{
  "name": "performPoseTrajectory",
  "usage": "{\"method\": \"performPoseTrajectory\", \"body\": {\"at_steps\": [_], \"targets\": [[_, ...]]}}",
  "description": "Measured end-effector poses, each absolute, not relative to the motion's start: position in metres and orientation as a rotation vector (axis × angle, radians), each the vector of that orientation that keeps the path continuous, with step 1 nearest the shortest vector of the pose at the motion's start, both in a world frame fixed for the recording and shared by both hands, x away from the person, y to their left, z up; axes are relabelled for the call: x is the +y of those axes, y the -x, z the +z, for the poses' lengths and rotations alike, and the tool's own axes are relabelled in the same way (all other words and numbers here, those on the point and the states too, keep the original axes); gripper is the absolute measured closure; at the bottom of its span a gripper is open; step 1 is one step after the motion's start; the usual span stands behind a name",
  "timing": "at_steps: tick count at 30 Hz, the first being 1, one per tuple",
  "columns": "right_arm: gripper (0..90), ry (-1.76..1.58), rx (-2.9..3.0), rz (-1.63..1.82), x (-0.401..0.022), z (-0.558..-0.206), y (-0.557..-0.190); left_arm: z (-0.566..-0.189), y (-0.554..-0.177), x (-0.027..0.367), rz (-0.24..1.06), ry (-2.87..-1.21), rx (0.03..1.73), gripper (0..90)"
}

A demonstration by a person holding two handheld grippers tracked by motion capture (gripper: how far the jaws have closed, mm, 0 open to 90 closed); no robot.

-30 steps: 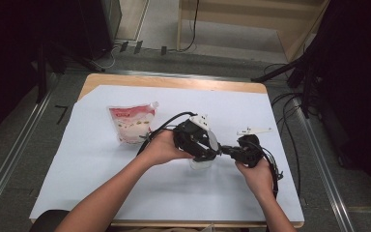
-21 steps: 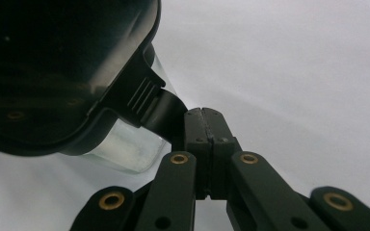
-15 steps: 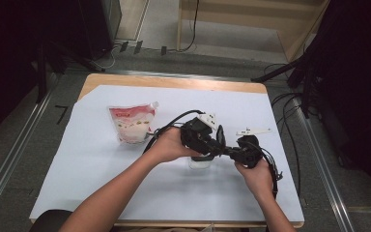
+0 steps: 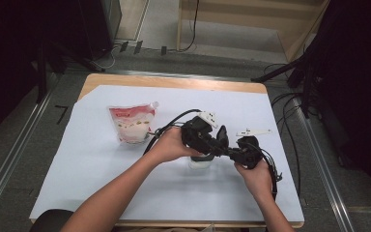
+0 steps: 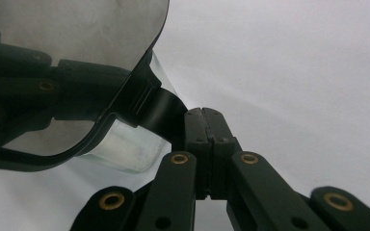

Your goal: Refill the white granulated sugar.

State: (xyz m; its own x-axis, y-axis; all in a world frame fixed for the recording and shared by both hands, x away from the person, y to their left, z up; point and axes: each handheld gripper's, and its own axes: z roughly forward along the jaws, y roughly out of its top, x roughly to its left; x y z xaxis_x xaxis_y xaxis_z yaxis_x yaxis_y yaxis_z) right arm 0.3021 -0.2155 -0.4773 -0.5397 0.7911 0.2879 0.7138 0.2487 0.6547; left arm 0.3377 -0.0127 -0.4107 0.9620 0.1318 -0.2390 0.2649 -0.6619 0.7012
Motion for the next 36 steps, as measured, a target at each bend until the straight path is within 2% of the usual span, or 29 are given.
{"method": "performPoseTrajectory", "body": {"at_steps": [3,12,17,24,36], "targets": [[90.0,-1.446,2.401,1.184,-0.217,-0.476,-0.301,-0.409,-0.337,-0.011,-0.213,-2.301,0.281,60.9],[79.0,-1.427,2.383,1.249,-0.23,-0.47,-0.284,-0.401,-0.337,0.013,-0.193,-2.278,0.321,50.3],[73.2,-1.353,2.411,1.259,-0.23,-0.466,-0.272,-0.399,-0.339,0.024,-0.23,-2.27,0.394,48.9],[63.9,-1.305,2.463,1.302,-0.22,-0.462,-0.249,-0.398,-0.338,0.045,-0.183,-2.282,0.455,49.2],[58.4,-1.212,2.51,1.353,-0.202,-0.458,-0.239,-0.402,-0.331,0.07,-0.188,-2.269,0.48,49.9]]}}
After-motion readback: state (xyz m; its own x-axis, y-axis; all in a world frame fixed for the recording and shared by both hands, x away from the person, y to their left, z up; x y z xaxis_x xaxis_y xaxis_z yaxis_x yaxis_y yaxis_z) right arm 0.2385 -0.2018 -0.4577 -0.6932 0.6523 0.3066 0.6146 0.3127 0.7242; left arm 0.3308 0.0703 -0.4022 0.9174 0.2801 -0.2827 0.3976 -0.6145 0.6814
